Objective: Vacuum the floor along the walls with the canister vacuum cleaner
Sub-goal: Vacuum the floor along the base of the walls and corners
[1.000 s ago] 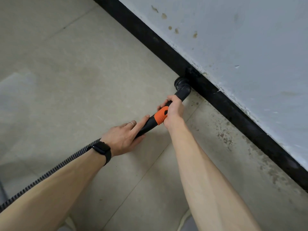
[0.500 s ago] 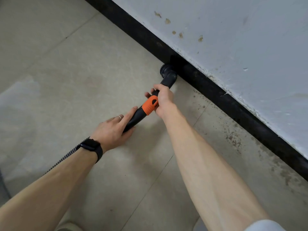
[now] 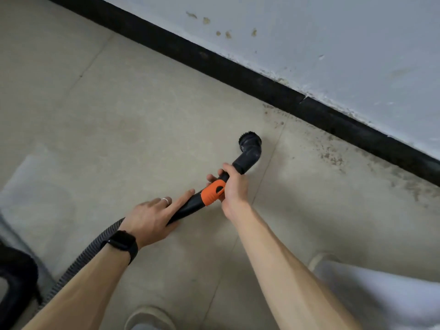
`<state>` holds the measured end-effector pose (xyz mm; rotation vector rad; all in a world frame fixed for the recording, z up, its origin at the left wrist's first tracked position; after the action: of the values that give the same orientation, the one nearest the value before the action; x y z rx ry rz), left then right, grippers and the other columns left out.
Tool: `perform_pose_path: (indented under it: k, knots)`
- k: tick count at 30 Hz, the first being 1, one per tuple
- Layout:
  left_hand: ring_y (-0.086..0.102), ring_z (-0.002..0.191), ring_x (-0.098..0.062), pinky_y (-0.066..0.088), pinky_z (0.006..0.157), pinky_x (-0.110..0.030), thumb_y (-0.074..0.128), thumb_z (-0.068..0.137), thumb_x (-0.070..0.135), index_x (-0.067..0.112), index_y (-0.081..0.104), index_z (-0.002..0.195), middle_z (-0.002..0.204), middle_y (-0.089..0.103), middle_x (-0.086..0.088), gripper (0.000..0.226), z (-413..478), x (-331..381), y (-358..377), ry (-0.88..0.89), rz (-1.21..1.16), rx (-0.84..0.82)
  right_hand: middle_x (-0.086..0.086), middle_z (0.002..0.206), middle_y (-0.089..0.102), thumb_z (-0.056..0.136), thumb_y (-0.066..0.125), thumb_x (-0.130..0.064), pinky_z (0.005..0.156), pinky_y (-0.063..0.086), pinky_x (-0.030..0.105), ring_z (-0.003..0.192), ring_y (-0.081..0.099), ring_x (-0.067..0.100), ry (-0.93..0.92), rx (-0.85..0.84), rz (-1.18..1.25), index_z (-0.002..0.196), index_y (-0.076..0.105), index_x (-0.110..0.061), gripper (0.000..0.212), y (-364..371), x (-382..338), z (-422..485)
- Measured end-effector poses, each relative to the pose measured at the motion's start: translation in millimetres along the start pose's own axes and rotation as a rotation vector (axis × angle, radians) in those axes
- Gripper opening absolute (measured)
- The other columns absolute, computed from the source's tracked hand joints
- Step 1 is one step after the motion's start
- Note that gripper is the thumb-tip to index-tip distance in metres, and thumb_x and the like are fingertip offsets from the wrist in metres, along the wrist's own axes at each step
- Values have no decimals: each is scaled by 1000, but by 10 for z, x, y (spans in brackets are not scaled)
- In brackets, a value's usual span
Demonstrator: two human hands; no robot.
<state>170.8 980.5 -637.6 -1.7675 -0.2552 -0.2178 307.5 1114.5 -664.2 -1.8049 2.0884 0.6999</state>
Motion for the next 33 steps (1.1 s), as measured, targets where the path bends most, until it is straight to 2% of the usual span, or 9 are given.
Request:
perform_pose_path:
  k: [2, 5, 11, 17, 19, 22, 26, 31, 33]
  knots:
    - [64, 58, -22, 46, 40, -26, 87, 59, 35, 34, 25, 153, 72, 57, 5, 113, -103, 47, 25, 51, 25, -48, 0, 70, 56, 99, 59, -12, 64, 51, 35, 57, 69, 23, 12, 53, 46, 88, 54, -13, 12, -183, 141, -140]
    - [63, 54, -21, 44, 39, -24, 88, 56, 34, 32, 35, 147, 71, 58, 4, 105, -185, 147, 28, 99, 47, -91, -1, 66, 57, 98, 59, -12, 63, 52, 33, 56, 69, 24, 22, 115, 102, 92, 52, -14, 10, -381, 258, -287]
    - [63, 52, -18, 41, 36, -23, 86, 54, 38, 29, 44, 140, 69, 59, 8, 96, -231, 332, 111, 170, 86, -108, -2, 65, 58, 97, 62, -13, 58, 49, 27, 57, 69, 22, 54, 170, 143, 92, 53, -15, 10, -653, 312, -429]
    - [64, 54, -22, 46, 37, -28, 59, 68, 40, 30, 31, 143, 74, 63, 6, 81, -132, 467, 156, 67, 11, -82, 0, 70, 57, 97, 63, -16, 63, 51, 32, 52, 67, 21, 22, 144, 78, 97, 54, -13, 9, -631, 64, -324]
    - [66, 61, -28, 48, 43, -32, 57, 75, 39, 33, 21, 143, 82, 66, 2, 77, -58, 551, 170, 23, -39, -65, 2, 74, 58, 97, 63, -18, 64, 54, 35, 52, 66, 21, 3, 142, 69, 103, 53, -11, 14, -573, -52, -269]
    - [68, 75, -33, 46, 54, -35, 55, 84, 38, 37, 7, 141, 97, 66, -1, 75, 88, 700, 181, -47, -89, -64, 4, 76, 57, 98, 65, -23, 54, 55, 31, 50, 63, 20, -11, 131, 92, 109, 51, -11, 22, -515, -160, -213]
    - [67, 84, -34, 53, 63, -38, 47, 91, 42, 37, 1, 140, 109, 62, 0, 68, 252, 817, 207, -129, -60, -130, 5, 76, 55, 96, 70, -21, 52, 53, 31, 49, 60, 18, -78, 130, 79, 113, 50, -7, 30, -510, -217, -198]
    - [68, 82, -32, 50, 59, -36, 46, 91, 40, 36, 1, 139, 107, 62, 1, 66, 283, 836, 197, -125, -47, -99, 12, 91, 55, 90, 73, -10, 57, 55, 33, 53, 60, 19, -156, 181, 11, 124, 47, -1, 43, -497, -204, -194]
    - [67, 80, -31, 46, 57, -34, 46, 91, 39, 35, 0, 139, 105, 62, 1, 66, 278, 835, 202, -116, -54, -81, 11, 92, 56, 90, 70, -5, 60, 56, 34, 56, 59, 19, -172, 207, -8, 117, 46, -5, 36, -494, -200, -164]
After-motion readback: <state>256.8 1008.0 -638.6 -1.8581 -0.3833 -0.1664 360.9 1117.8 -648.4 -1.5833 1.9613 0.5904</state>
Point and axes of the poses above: each hand's wrist, its own z-axis towards the middle knuckle, its own y-axis out of the palm, x = y × z, the point moved 5 cm from there along z, towards the middle knuckle
